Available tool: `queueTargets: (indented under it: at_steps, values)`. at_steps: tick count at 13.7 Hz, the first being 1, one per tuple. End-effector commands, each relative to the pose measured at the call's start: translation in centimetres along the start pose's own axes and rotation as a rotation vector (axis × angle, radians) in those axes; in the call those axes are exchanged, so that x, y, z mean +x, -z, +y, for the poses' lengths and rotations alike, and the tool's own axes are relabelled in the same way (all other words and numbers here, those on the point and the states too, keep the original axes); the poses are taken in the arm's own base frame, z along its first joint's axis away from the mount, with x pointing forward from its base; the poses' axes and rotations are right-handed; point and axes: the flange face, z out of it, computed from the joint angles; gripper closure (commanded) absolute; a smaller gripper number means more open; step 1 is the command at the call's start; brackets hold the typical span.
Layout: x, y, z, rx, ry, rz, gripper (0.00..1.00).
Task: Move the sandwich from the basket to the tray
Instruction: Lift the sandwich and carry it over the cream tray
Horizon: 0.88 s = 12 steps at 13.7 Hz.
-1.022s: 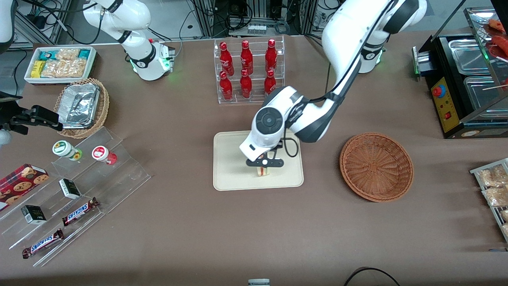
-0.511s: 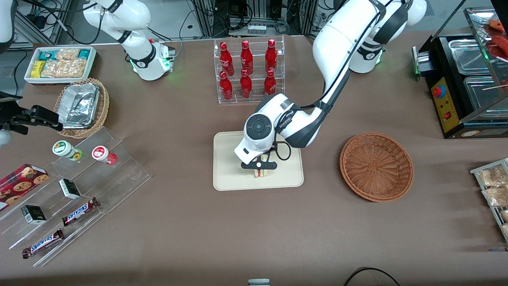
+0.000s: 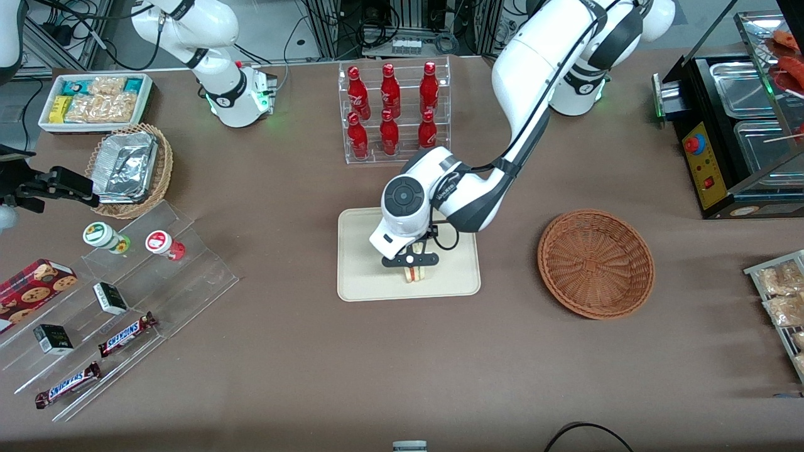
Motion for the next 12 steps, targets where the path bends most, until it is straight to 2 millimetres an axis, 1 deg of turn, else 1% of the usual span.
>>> queueTargets:
  at_steps: [1, 2, 3, 4, 5, 6, 9, 10, 12]
  values:
    - [0.0, -0.5, 0.6, 0.010, 0.013, 0.029, 1.00]
    - [0.0, -0.6, 0.6, 0.011, 0.012, 0.030, 1.00]
    - [0.1, -0.9, 0.7, 0.007, 0.013, 0.031, 0.95]
    - [0.1, -1.2, 0.7, 0.005, 0.013, 0.031, 0.55]
    - [0.1, -1.3, 0.7, 0.004, 0.012, 0.032, 0.01]
    - [0.1, -1.4, 0.8, 0.004, 0.010, 0.032, 0.00]
    - [0.2, -0.4, 0.9, -0.007, 0.013, 0.044, 0.00]
    - [0.2, 0.4, 0.9, -0.010, 0.012, 0.048, 0.00]
    - [0.3, 2.6, 0.5, -0.022, 0.013, 0.059, 0.00]
